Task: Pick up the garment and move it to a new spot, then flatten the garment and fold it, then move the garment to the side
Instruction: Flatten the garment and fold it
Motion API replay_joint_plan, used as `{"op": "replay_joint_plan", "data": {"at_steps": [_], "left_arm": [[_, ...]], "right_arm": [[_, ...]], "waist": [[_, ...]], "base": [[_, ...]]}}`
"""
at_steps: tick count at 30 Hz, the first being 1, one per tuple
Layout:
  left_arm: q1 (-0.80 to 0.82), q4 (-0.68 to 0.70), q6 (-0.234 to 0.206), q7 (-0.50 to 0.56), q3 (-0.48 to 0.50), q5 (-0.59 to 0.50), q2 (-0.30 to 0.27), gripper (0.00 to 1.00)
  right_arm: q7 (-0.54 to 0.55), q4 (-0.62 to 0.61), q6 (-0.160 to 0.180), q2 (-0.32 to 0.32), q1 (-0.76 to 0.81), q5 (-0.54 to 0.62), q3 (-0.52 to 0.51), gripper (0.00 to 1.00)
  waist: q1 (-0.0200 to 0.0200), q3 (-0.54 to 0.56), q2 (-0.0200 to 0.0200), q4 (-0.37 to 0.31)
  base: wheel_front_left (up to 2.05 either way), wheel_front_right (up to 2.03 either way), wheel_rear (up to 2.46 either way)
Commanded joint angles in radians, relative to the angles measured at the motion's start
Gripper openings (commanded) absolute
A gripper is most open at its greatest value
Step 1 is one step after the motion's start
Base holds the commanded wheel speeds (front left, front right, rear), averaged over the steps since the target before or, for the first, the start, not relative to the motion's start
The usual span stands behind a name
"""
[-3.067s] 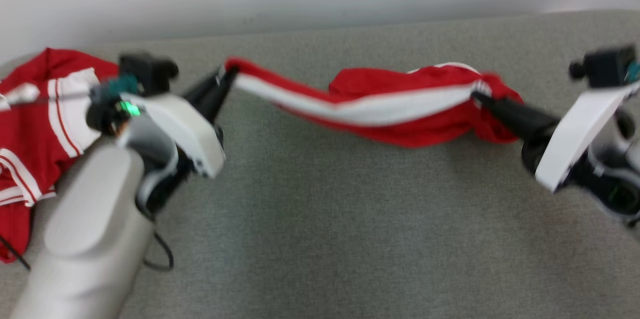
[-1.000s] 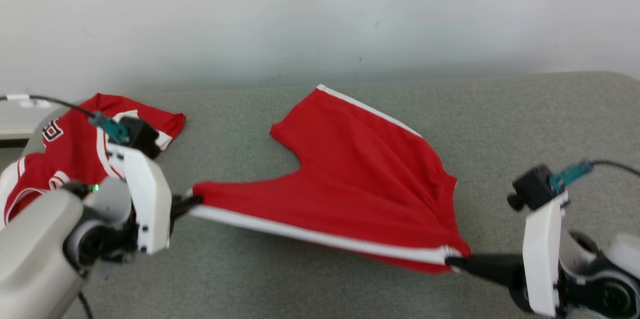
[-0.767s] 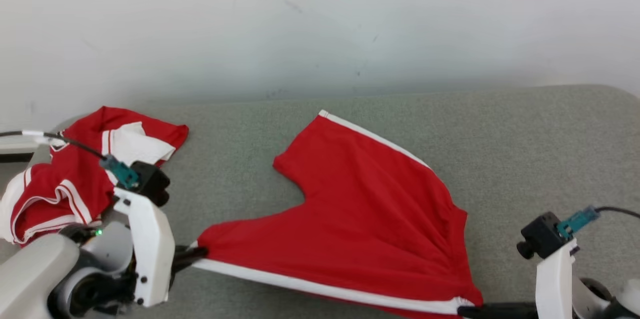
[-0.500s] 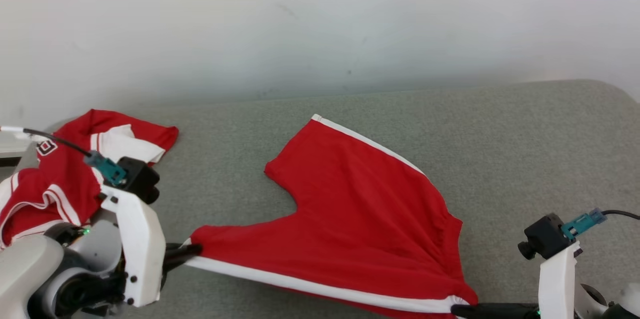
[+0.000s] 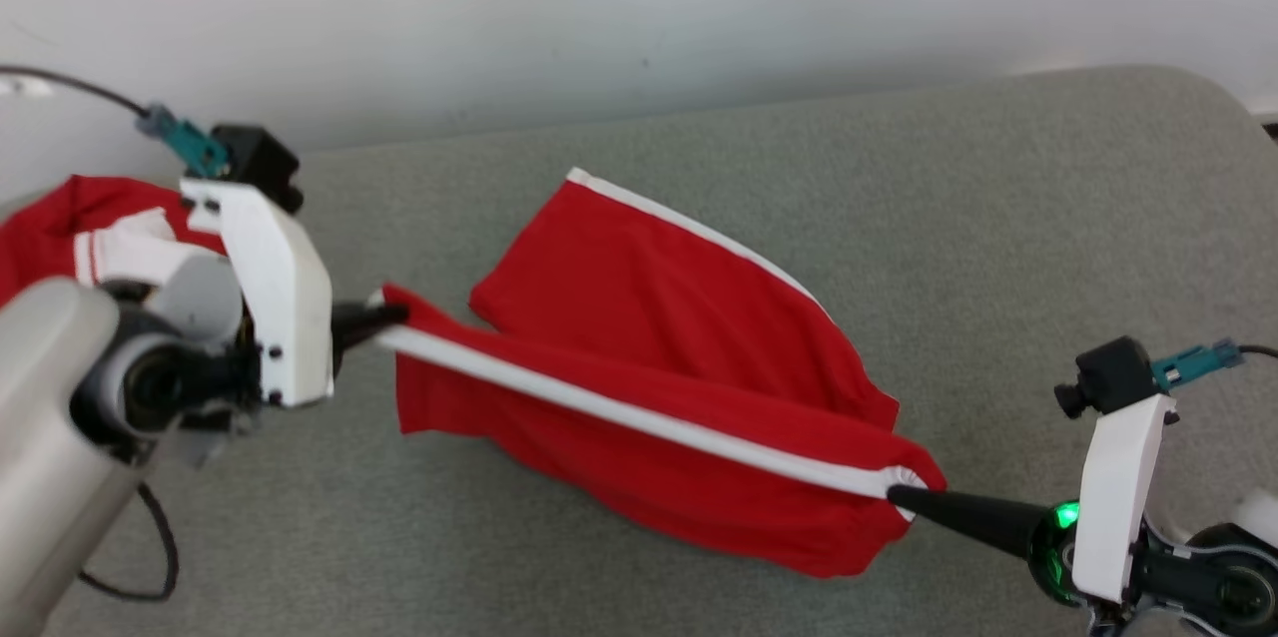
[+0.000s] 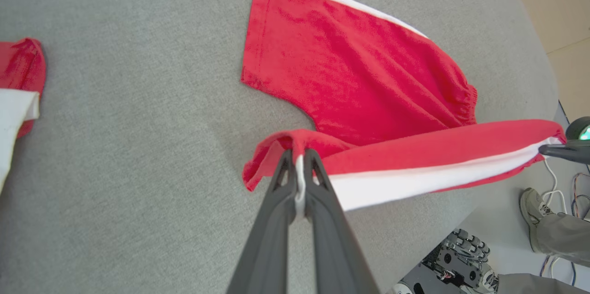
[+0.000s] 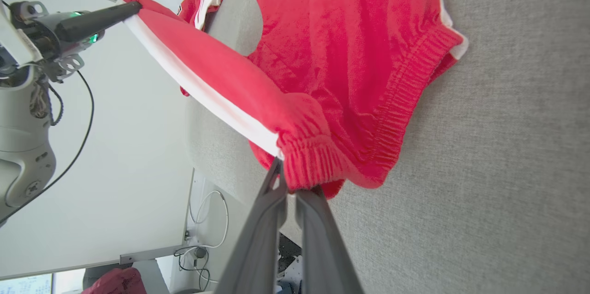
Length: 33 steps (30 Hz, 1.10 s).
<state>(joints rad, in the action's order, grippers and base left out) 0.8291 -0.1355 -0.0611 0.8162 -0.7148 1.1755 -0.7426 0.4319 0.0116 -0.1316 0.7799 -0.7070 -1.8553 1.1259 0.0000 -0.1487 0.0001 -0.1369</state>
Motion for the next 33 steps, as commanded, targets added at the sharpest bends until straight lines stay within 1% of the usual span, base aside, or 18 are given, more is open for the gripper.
{"op": "replay_joint_plan", "data": {"at_steps": [1, 8, 13, 18, 21, 23, 24, 27, 28, 31, 32, 33], "left_arm": [[0.034, -0.027, 0.004, -0.001, 0.006, -0.020, 0.010, 0.00], [0.204, -0.201, 0.032, -0.014, 0.014, -0.057, 0.089, 0.00], [0.303, -0.312, 0.053, -0.019, 0.005, -0.094, 0.119, 0.00], [0.386, -0.409, 0.077, -0.048, 0.004, -0.130, 0.146, 0.00], [0.425, -0.466, 0.087, -0.067, -0.003, -0.150, 0.151, 0.00], [0.448, -0.505, 0.082, -0.086, 0.003, -0.159, 0.160, 0.00], [0.448, -0.505, 0.082, -0.086, 0.003, -0.159, 0.160, 0.00], [0.467, -0.562, 0.086, -0.102, 0.004, -0.166, 0.173, 0.00], [0.479, -0.595, 0.087, -0.106, 0.001, -0.169, 0.178, 0.00], [0.488, -0.622, 0.093, -0.117, -0.003, -0.179, 0.183, 0.00], [0.492, -0.635, 0.095, -0.125, -0.003, -0.180, 0.187, 0.16], [0.495, -0.646, 0.098, -0.130, -0.004, -0.180, 0.192, 0.44]], "right_arm": [[-0.006, 0.017, 0.002, -0.009, -0.013, -0.016, -0.011, 0.00], [-0.009, 0.077, 0.002, -0.085, -0.051, -0.058, -0.065, 0.00], [-0.002, 0.091, 0.002, -0.149, -0.080, -0.053, -0.109, 0.00], [0.006, 0.114, 0.002, -0.210, -0.092, -0.053, -0.152, 0.00], [0.013, 0.123, 0.002, -0.240, -0.091, -0.042, -0.171, 0.00], [0.017, 0.128, 0.002, -0.261, -0.090, -0.033, -0.182, 0.00], [0.017, 0.128, 0.002, -0.261, -0.090, -0.033, -0.182, 0.00], [0.030, 0.138, 0.002, -0.288, -0.088, -0.018, -0.194, 0.00], [0.037, 0.145, 0.002, -0.308, -0.088, -0.006, -0.200, 0.00], [0.043, 0.150, 0.002, -0.324, -0.089, 0.006, -0.210, 0.00], [0.046, 0.153, 0.002, -0.330, -0.089, 0.010, -0.215, 0.00], [0.050, 0.155, 0.002, -0.336, -0.088, 0.015, -0.219, 0.00]], "waist": [[0.0000, -0.045, -0.0001, -0.029], [0.0000, -0.155, -0.0001, -0.094], [0.0000, -0.229, -0.0001, -0.149], [0.0000, -0.286, -0.0001, -0.197], [0.0000, -0.311, -0.0001, -0.222], [0.0000, -0.324, -0.0001, -0.235], [0.0000, -0.324, -0.0001, -0.235], [0.0000, -0.339, -0.0001, -0.251], [0.0000, -0.347, -0.0001, -0.258], [0.0000, -0.352, -0.0001, -0.262], [0.0000, -0.354, -0.0001, -0.263], [0.0000, -0.355, -0.0001, -0.263]], "base": [[0.00, 0.00, 0.00], [0.00, 0.00, 0.00], [0.00, 0.00, 0.00], [0.00, 0.00, 0.00], [0.00, 0.00, 0.00], [0.00, 0.00, 0.00], [0.00, 0.00, 0.00], [0.00, 0.00, 0.00], [0.00, 0.00, 0.00], [0.00, 0.00, 0.00], [0.00, 0.00, 0.00], [0.00, 0.00, 0.00]]}}
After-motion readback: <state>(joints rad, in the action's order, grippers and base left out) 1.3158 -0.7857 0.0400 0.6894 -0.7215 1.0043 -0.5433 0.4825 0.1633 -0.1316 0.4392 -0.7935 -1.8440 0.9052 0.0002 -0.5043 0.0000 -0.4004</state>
